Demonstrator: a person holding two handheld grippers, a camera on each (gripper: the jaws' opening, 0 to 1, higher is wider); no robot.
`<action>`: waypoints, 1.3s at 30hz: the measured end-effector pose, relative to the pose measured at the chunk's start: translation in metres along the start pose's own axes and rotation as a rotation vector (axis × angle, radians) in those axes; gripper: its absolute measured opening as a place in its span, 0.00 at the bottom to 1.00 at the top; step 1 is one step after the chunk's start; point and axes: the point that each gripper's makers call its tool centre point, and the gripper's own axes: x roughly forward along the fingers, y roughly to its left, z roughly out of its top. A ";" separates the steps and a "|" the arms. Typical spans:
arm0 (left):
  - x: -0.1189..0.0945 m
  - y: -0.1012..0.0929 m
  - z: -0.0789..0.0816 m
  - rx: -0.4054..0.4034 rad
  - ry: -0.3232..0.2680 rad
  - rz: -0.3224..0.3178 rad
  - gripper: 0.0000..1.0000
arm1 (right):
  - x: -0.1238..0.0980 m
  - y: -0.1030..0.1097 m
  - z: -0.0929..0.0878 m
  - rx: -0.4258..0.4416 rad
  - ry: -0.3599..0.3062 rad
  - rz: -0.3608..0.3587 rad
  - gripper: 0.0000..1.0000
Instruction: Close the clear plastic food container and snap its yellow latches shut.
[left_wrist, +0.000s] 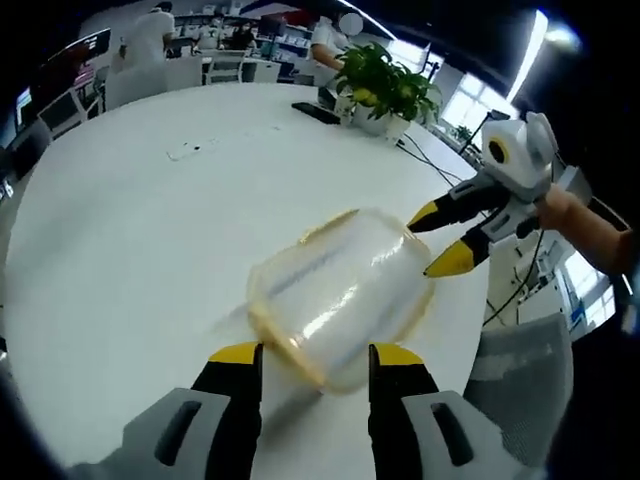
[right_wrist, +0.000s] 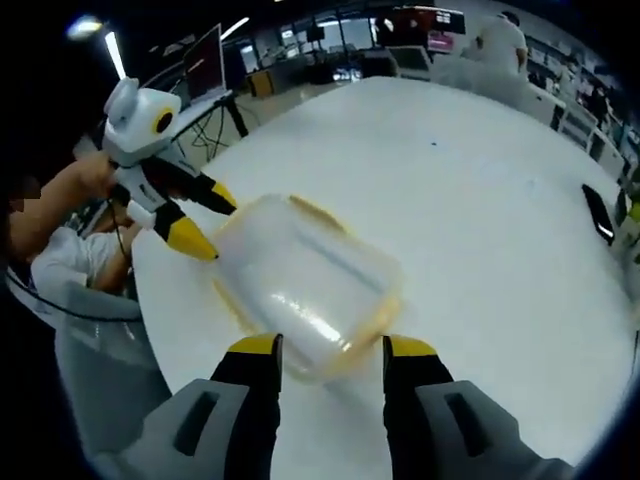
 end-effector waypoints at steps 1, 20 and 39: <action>0.001 0.000 0.001 -0.004 0.000 0.004 0.37 | 0.001 -0.001 0.001 0.004 0.001 -0.004 0.37; 0.002 -0.003 0.001 -0.073 0.032 0.031 0.35 | 0.004 0.001 0.014 0.110 -0.004 -0.065 0.31; 0.002 -0.002 -0.004 -0.094 0.035 0.036 0.37 | 0.006 0.005 0.006 0.130 -0.012 -0.063 0.33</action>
